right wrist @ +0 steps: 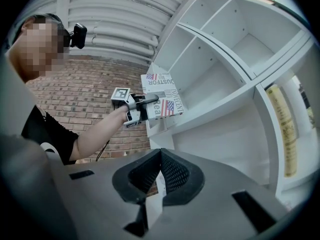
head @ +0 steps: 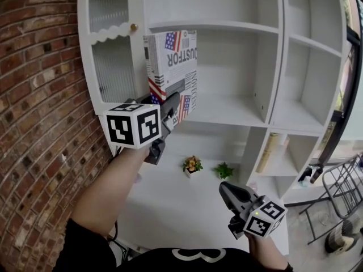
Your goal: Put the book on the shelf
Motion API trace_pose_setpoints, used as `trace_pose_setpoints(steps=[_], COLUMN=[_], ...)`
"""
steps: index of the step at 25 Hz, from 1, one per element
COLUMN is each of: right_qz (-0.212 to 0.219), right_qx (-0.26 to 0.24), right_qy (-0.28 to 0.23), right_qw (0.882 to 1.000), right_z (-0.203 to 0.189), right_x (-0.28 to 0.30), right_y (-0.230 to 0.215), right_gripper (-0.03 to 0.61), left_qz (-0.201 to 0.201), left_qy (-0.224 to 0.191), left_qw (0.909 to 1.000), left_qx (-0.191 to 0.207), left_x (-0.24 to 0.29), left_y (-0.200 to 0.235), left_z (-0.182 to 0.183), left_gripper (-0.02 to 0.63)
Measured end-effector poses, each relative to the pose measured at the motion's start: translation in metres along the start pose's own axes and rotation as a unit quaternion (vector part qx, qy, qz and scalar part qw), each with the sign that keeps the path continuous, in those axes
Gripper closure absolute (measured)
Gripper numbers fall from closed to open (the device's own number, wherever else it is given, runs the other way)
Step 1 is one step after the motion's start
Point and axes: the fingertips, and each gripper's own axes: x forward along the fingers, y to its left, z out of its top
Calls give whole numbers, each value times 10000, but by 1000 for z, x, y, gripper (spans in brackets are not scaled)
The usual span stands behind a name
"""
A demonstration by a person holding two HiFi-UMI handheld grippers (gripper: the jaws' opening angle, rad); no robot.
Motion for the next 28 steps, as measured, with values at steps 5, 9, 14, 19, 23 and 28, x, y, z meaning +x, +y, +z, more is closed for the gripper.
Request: trace_pose_setpoints(steps=[5, 9, 14, 19, 23, 28], right_qz=[-111, -216, -301, -407, -480, -624], right_qx=[-7, 30, 139, 189, 229, 252], right_qy=[-30, -37, -5, -39, -26, -52], right_qw=[9999, 9998, 9994, 9990, 9986, 9977], right_z=[4, 3, -1, 0, -2, 0], right_x=[-13, -23, -33, -45, -52, -63], right_y=[-12, -23, -36, -45, -51, -58], right_gripper=[568, 568, 567, 568, 568, 568], left_qz=[282, 579, 888, 1091, 1257, 1337], left_qy=[137, 216, 353, 442, 538, 662], left_qw=[9994, 9979, 9951, 9926, 9904, 9884], left_qx=[-160, -204, -245, -286, -228, -282], left_x=[30, 50, 73, 88, 100, 115], left_y=[16, 29, 46, 57, 64, 69], left_z=[-6, -12, -22, -29, -34, -43], left_gripper=[463, 463, 462, 462, 462, 462])
